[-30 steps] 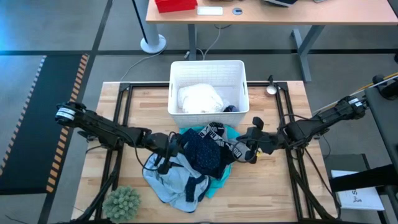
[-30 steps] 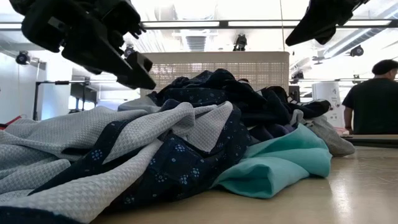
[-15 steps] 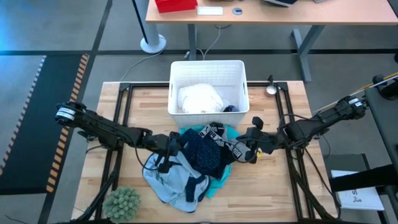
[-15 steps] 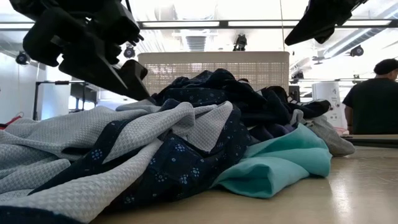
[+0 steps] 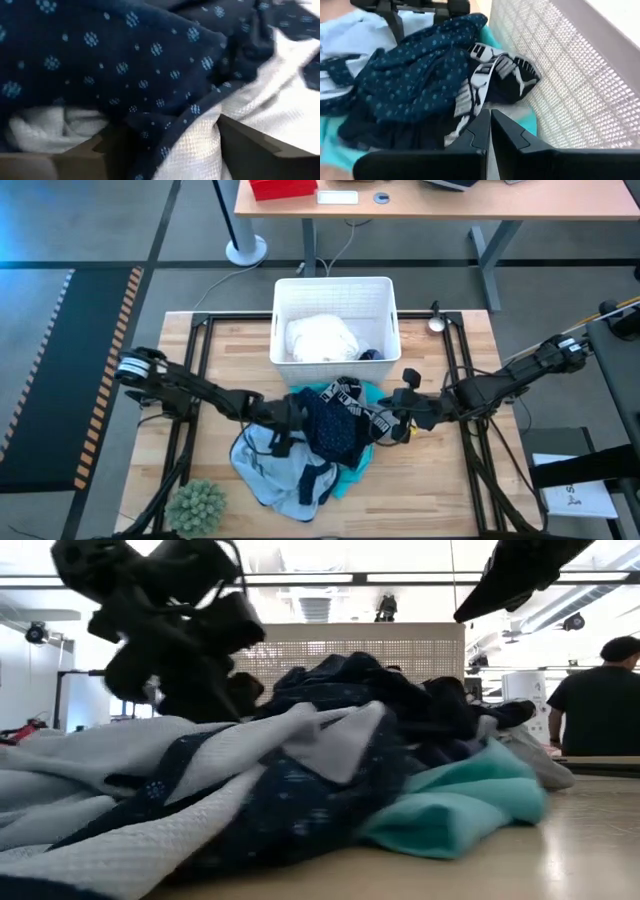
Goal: Sort clothes
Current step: Put the blue polo shirt into the white bin
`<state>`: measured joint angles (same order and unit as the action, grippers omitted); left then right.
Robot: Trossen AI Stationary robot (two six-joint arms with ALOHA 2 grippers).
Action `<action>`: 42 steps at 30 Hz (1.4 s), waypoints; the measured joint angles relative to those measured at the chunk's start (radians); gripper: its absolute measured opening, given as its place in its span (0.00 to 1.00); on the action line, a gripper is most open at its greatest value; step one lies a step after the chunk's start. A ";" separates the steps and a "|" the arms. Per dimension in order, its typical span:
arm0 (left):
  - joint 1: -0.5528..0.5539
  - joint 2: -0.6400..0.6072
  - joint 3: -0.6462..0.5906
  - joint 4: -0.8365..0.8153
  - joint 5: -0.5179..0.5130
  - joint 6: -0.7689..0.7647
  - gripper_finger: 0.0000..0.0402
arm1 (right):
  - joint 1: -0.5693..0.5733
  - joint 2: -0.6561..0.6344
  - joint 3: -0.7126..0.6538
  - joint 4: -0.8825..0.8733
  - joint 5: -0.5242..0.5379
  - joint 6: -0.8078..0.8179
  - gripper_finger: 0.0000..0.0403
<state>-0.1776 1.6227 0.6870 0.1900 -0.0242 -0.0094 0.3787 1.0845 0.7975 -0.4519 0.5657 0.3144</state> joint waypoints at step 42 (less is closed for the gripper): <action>0.039 -0.537 0.328 -0.079 -0.318 0.072 0.05 | -0.003 -0.018 0.001 0.149 0.037 -0.103 0.00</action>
<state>-0.1385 1.0853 1.0153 0.1113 -0.3424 0.0627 0.3752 1.0668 0.7981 -0.3034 0.6029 0.2111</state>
